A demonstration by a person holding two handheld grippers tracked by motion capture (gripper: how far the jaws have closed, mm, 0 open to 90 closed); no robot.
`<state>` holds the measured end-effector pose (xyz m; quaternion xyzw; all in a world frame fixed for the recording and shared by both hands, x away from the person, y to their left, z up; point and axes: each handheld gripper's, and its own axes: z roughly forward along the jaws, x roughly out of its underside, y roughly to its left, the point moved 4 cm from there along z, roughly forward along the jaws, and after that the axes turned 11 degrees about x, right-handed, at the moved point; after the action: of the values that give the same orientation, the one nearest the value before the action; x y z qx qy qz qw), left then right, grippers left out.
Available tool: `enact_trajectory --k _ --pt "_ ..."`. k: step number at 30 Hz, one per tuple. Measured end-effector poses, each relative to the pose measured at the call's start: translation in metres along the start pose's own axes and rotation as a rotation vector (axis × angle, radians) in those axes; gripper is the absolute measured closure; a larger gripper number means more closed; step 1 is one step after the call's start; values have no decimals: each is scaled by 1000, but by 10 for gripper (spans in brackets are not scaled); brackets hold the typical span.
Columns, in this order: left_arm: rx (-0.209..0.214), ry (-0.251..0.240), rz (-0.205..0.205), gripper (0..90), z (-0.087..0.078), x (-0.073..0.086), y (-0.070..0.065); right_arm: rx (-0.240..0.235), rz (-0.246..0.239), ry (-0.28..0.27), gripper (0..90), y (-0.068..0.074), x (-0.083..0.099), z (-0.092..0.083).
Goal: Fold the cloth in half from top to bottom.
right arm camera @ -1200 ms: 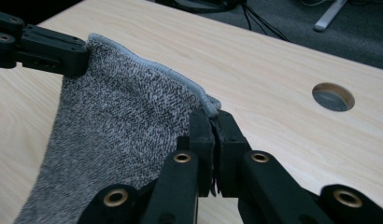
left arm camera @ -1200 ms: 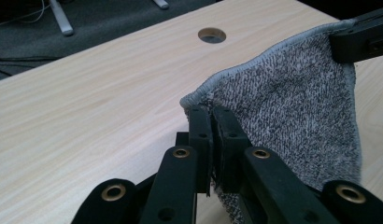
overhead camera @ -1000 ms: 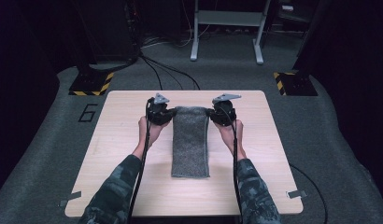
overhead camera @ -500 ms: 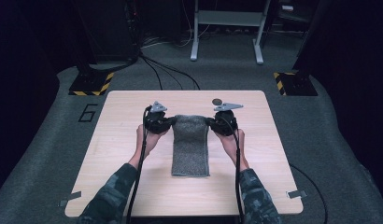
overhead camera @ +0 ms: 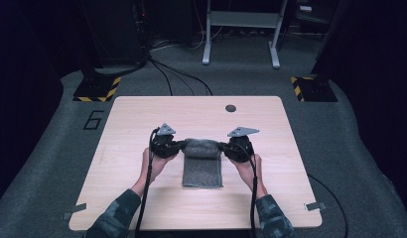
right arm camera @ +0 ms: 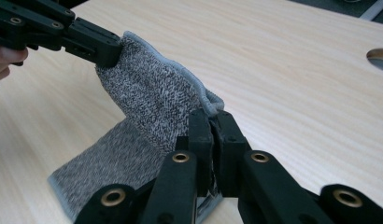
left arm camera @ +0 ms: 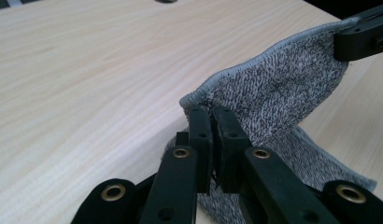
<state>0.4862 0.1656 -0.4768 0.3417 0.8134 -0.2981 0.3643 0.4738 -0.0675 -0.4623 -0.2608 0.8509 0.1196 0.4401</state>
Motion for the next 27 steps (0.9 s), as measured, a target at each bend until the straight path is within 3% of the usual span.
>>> enact_trajectory --k 11,16,21,27 --pt "33 52 -8 834 2 30 -18 -34 -20 42 865 17 34 -6" --pt "70 72 -38 709 0 43 -24 -45 -15 64 839 17 48 -8" --pt "95 73 -65 483 -13 53 -33 -76 7 70 637 19 61 -19" --pt "67 35 -48 346 -34 48 -40 -100 43 17 434 13 61 -40"
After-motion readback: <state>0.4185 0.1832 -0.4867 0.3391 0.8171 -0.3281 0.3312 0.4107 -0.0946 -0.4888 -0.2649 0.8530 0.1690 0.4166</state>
